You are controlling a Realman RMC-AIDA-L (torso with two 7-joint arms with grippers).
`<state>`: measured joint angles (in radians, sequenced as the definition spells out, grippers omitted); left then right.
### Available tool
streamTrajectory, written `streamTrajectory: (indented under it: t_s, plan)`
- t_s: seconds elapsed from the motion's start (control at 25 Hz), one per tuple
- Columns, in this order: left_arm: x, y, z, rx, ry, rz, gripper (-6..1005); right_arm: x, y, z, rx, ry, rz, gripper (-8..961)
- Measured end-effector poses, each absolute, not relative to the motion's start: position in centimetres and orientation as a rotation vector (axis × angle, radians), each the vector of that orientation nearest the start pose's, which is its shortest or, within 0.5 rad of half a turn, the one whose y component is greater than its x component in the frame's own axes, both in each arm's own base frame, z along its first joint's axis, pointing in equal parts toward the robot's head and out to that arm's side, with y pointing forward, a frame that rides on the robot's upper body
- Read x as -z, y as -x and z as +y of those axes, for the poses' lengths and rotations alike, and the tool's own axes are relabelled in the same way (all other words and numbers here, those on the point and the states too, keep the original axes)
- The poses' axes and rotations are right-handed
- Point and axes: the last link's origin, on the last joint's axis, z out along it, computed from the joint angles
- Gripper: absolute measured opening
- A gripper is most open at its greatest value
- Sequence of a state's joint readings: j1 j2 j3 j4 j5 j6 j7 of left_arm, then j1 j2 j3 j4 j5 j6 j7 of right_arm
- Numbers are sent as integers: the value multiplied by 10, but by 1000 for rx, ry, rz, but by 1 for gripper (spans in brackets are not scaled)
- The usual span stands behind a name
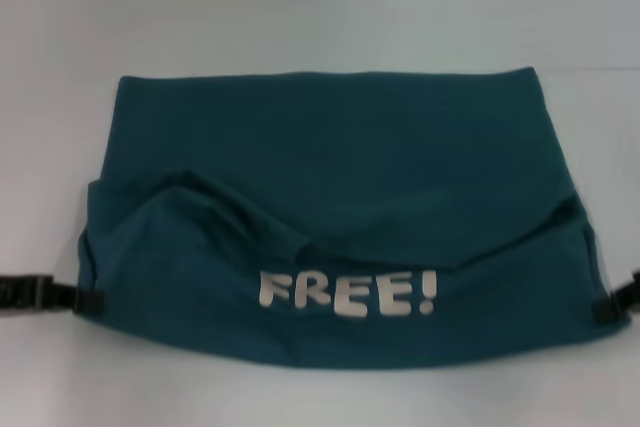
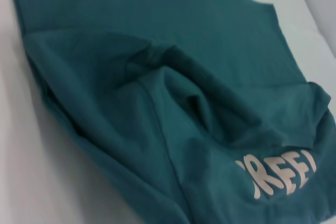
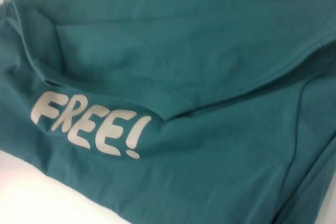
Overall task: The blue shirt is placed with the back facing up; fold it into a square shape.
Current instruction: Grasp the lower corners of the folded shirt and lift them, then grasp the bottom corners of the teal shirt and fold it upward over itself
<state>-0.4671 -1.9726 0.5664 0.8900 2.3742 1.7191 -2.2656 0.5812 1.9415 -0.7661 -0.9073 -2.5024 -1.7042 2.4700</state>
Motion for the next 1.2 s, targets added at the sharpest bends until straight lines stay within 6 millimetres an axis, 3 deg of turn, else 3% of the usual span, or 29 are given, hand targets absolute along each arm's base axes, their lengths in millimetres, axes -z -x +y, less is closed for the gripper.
streamTrajectory:
  t_s: [0.36, 0.48, 0.6, 0.84, 1.04, 1.2]
  plan:
    - [-78, 317, 268, 208, 2513, -1825, 3, -72, -312, 301, 105, 2383, 1886, 95]
    - [-80, 316, 267, 202, 2512, -1829, 2, -74, -315, 299, 77, 2378, 1894, 99]
    - [-85, 316, 281, 211, 2457, -1815, 2, -79, -309, 307, -51, 2391, 1864, 103]
    - [-96, 313, 333, 258, 2234, -1797, 3, -97, -289, 346, -424, 2322, 1770, 111]
    - [-93, 306, 372, 294, 2090, -1776, 2, -105, -286, 386, -567, 2111, 1678, 118]
    - [-83, 301, 397, 264, 2002, -1749, 2, -98, -281, 413, -619, 1991, 1593, 124]
